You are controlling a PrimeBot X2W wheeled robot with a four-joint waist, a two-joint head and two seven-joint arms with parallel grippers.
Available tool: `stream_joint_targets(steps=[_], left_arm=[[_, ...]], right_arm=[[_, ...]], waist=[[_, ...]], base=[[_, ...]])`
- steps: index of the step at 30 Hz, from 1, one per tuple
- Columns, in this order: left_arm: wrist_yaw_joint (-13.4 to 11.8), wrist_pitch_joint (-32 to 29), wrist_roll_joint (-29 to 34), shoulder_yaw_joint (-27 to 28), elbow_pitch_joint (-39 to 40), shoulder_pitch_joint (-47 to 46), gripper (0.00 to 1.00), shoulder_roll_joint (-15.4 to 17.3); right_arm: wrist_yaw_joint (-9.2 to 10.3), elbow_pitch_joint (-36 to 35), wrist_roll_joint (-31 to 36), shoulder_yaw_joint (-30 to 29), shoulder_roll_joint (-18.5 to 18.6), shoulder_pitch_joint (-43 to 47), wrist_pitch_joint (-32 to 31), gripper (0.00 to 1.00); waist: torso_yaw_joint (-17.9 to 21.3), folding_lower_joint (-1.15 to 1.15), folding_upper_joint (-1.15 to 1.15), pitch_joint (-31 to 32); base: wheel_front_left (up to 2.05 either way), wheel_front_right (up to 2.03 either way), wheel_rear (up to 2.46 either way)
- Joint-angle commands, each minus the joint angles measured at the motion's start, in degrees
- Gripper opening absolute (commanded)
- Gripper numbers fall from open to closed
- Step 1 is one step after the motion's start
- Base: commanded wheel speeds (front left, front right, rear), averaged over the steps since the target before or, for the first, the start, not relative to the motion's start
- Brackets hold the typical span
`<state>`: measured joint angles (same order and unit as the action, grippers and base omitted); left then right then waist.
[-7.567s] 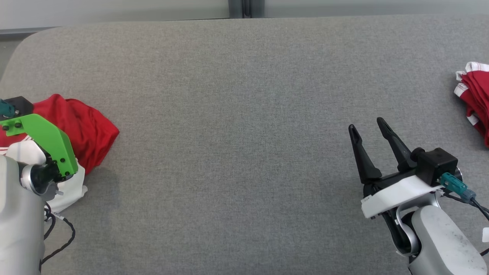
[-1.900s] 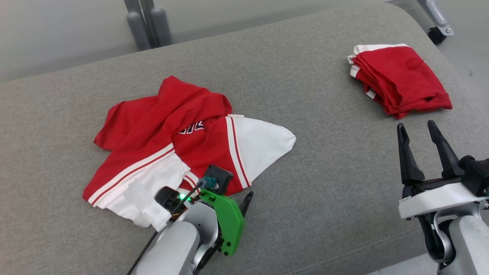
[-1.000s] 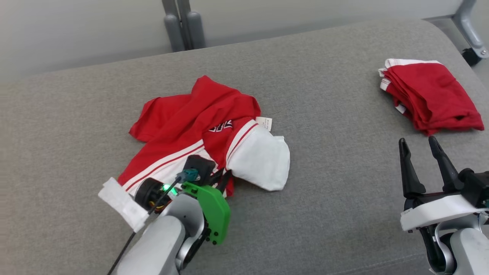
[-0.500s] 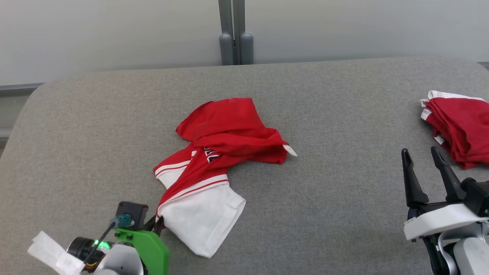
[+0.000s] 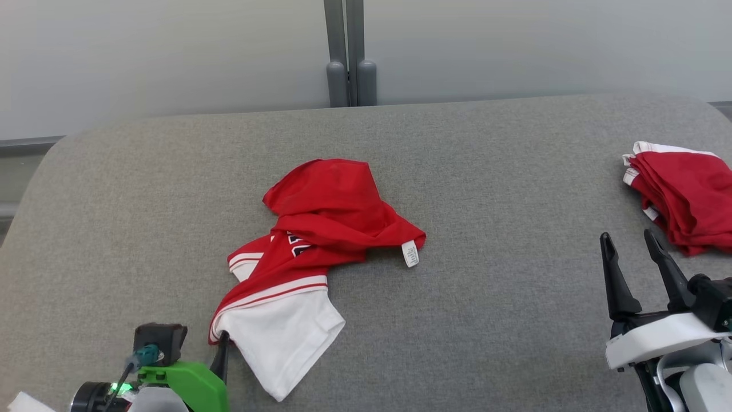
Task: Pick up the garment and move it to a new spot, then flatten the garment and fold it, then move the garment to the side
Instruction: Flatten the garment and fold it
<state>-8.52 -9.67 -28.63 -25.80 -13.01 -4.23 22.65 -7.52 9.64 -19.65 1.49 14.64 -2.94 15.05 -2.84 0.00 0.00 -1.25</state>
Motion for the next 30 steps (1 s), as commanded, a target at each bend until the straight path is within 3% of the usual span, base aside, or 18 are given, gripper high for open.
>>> stream_joint_targets(steps=[1, 11, 17, 23, 30], left_arm=[[-0.63, 2.53, -0.22, 0.9, 1.01, 1.27, 1.0, -0.26], [-5.29, 16.77, -0.43, 5.58, 6.12, 5.37, 1.0, -4.01], [-4.89, 18.98, 0.44, 4.45, 6.01, 4.4, 1.0, -4.85], [-4.07, 21.12, 1.26, 3.4, 6.67, 2.6, 1.0, -5.97], [-2.79, 23.89, 2.78, 2.8, 6.44, 0.33, 1.0, -7.76]], right_arm=[[0.05, 0.21, -0.12, 0.08, -0.06, 0.95, 0.14, 1.0], [0.05, 0.58, -0.37, 1.48, 0.16, 2.01, 0.14, 1.0], [0.05, 1.19, -0.65, 3.33, 1.0, 1.31, 0.14, 1.0], [0.05, 3.33, -1.69, 8.96, 2.75, -0.93, -0.11, 1.0], [0.06, 10.37, -5.23, 18.02, 5.55, -9.51, -7.38, 1.0]], waist=[[-0.15, 0.0, 0.0, 0.6], [-1.41, 0.0, 0.0, 1.65], [-2.46, 0.0, 0.0, 1.73], [-5.02, 0.0, 0.0, 1.14], [-11.4, 0.0, 0.0, -1.28]], base=[[0.0, 0.0, 0.0], [0.0, 0.0, 0.0], [0.0, 0.0, 0.0], [0.0, 0.0, 0.0], [0.0, 0.0, 0.0]])
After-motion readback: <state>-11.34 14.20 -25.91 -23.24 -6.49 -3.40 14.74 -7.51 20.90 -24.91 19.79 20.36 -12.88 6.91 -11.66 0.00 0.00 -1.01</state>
